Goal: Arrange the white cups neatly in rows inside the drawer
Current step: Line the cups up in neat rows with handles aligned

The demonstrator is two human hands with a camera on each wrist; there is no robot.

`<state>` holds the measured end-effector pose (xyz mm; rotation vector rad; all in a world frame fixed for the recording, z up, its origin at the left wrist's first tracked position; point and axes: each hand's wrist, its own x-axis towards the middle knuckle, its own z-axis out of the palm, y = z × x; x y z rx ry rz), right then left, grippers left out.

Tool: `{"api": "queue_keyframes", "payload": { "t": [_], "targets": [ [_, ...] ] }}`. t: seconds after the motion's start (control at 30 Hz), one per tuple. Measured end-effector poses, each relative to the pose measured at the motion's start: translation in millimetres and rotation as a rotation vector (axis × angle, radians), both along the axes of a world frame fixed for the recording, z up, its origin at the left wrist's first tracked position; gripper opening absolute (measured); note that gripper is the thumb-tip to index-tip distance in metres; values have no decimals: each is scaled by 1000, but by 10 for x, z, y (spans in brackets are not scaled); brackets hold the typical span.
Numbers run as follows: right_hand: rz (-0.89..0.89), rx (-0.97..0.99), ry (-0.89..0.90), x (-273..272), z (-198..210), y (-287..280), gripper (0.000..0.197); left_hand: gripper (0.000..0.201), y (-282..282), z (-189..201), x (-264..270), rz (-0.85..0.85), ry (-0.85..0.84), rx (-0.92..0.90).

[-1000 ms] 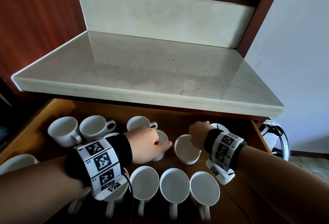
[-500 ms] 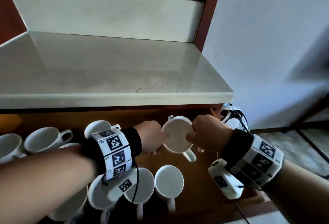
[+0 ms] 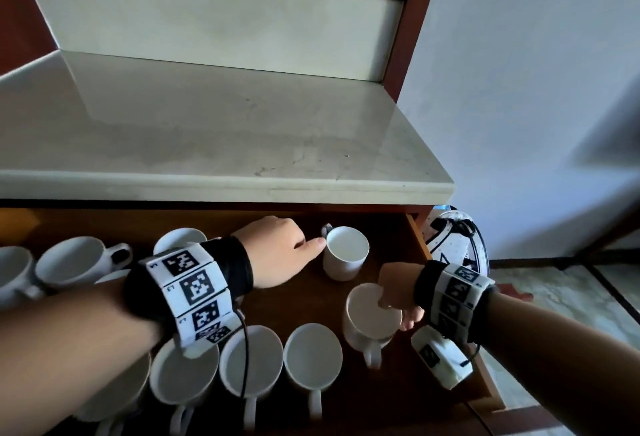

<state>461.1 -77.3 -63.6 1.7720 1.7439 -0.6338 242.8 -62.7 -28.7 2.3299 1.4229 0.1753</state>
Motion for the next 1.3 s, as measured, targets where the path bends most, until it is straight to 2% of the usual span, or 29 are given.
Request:
{"api": "queue_keyframes", "payload": {
  "t": [0.1,0.17,0.27,0.47,0.63,0.93,1.07,1.17,1.23,1.3],
  "targets": [
    [49,-24,-17,-26,-40,-45,21,69,3,-39,-133,47,30,-38],
    [157,-83,-57,-45,-88,-74,39,70,-17,-61,-185,58,41,-64],
    [246,-90,-88,-109,-89,-127,45,71,-48,-69,-228,79,47,-82],
    [165,-118,-52,-128,-206,-106,37,72,-101,-47,-271,85,69,-89],
    [311,-189,-144,-193,-139,-167,42,72,-130,25,-307,86,115,-102],
    [327,-226,-262,-285,-265,-180,39,67,-169,39,-478,105,130,-126],
    [137,-283,-158,-213,-182,-71,32,65,-165,47,-574,97,135,-129],
    [-42,-141,-72,-143,31,178,32,63,-191,80,-637,104,119,-139],
    [-197,13,-5,-116,58,425,44,63,-215,89,-687,104,115,-137],
    [-279,137,26,-117,15,606,50,63,-242,96,-738,104,114,-129]
  ]
}}
